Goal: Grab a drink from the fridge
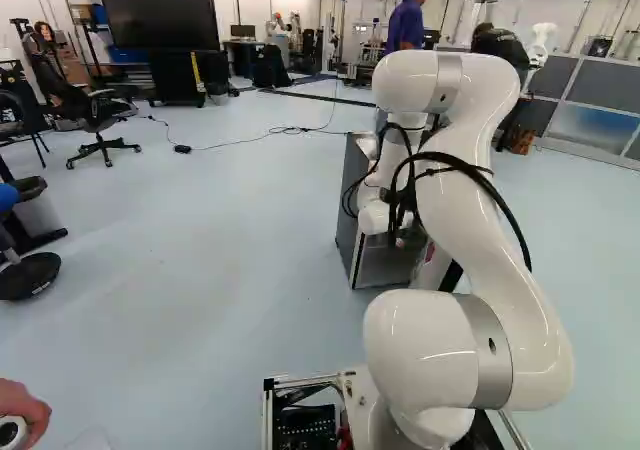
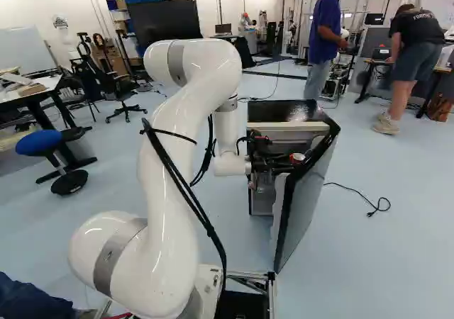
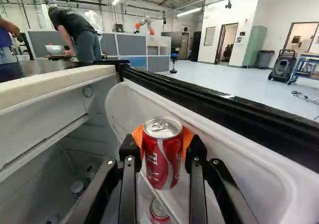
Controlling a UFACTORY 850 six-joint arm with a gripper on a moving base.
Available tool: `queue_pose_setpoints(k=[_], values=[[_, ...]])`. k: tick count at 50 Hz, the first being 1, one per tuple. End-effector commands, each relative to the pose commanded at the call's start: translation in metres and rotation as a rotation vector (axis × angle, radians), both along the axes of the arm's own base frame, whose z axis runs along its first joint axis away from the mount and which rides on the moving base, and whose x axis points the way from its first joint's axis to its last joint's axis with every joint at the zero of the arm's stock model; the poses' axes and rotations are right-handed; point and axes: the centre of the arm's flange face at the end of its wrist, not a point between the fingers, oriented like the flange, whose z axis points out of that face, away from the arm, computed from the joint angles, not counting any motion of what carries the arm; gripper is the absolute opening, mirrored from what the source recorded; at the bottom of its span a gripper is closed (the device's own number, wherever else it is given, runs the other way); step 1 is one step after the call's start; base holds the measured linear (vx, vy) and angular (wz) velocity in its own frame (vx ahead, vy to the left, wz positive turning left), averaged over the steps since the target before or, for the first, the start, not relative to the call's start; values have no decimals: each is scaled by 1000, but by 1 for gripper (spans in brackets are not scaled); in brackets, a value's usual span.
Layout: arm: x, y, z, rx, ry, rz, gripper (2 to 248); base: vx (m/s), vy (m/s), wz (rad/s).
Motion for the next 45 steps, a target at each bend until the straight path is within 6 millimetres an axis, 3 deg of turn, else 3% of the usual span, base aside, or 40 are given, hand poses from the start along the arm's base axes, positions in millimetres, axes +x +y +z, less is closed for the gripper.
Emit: queue_pose_setpoints(k=[21, 45], values=[[0, 0, 0, 0, 0, 0, 96, 0, 0, 0], [-1, 12, 19, -4, -21, 24, 96, 0, 0, 0]])
